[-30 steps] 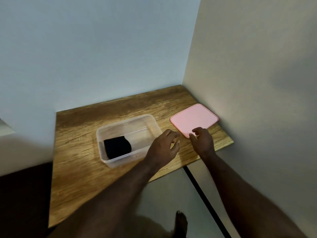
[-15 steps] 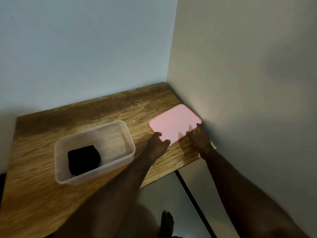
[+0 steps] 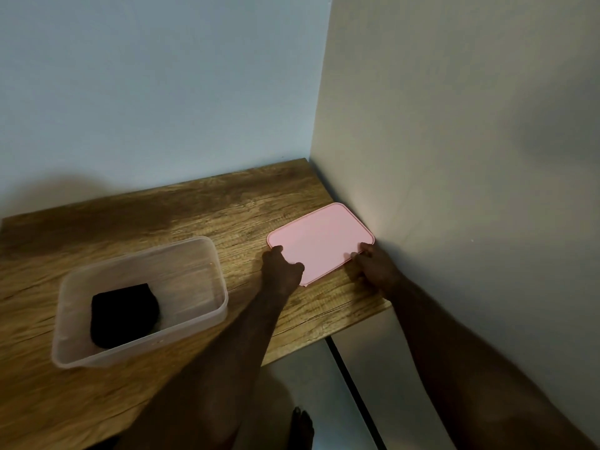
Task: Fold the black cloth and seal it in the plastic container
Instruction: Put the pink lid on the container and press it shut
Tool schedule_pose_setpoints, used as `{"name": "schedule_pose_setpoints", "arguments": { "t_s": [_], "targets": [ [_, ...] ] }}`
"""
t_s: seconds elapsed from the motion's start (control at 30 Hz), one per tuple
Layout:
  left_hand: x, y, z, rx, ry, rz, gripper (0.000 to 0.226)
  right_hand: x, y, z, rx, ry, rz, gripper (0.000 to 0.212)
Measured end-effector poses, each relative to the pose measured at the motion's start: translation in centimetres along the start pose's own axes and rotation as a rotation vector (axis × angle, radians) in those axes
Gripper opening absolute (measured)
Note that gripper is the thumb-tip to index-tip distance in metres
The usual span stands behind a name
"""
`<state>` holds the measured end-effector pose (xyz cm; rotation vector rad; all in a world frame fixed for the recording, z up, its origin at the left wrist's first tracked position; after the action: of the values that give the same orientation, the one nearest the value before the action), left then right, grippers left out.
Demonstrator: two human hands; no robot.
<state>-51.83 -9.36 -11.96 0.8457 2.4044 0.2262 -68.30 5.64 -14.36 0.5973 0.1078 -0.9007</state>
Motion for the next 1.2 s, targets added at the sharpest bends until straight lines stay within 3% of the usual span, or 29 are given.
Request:
{"name": "schedule_pose_setpoints", "arguments": {
  "t_s": [0.13, 0.2, 0.27, 0.33, 0.43, 0.53, 0.6, 0.8, 1.0, 1.1, 1.2],
  "targets": [
    [0.2, 1.1, 0.9, 0.197, -0.513, 0.106, 0.061, 0.2, 0.1, 0.5, 0.045, -0.121, 0.041, 0.024],
    [0.2, 2.0, 1.1, 0.286, -0.738, 0.131, 0.055, 0.5, 0.1, 0.8, 0.054, -0.169, -0.008, 0.024],
    [0.2, 3.0, 1.6, 0.334, -0.819, 0.140, 0.056, 0.6, -0.2, 0.9, 0.004, -0.192, -0.115, 0.038],
    [-0.2, 3.8, 2.1, 0.317, -0.786, 0.164, 0.058, 0.8, -0.3, 1.5, -0.040, -0.246, -0.206, 0.044],
    [-0.7, 4.6, 2.4, 0.306, -0.733, 0.194, 0.059, 1.6, 0.5, 2.4, -0.025, -0.446, -0.302, 0.036],
    [-1.4, 5.7, 2.5, 0.350, -0.659, 0.193, 0.059, 2.2, 2.4, 4.2, -0.130, -0.360, -0.476, 0.021],
    [-1.8, 6.3, 2.3, 0.378, -0.616, 0.169, 0.060, 2.6, 3.3, 5.4, -0.173, -0.317, -0.530, 0.027],
    [-5.1, 7.6, -0.2, 0.617, -0.431, -0.033, 0.046, 3.1, 6.6, 10.0, -0.216, -0.458, -0.493, 0.071],
    [-10.6, 8.7, -3.7, 0.810, -0.174, -0.179, 0.016, 3.3, 9.6, 13.4, -0.233, -0.629, -0.442, 0.059],
    [-13.3, 9.7, -5.0, 0.822, -0.094, -0.208, 0.018, 4.2, 10.0, 13.9, -0.277, -0.433, -0.484, 0.047],
    [-15.9, 9.3, -4.4, 0.646, 0.125, -0.173, 0.021, 5.2, 10.5, 13.8, -0.326, -0.148, -0.496, 0.039]
  ]
}}
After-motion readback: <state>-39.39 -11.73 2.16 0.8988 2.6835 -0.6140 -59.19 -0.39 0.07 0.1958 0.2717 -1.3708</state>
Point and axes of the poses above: each hand's wrist, its own y-axis away from the middle knuckle, its own x-axis out of the palm, z = x × y, the point moved 3 cm from there along -y, towards the middle knuckle
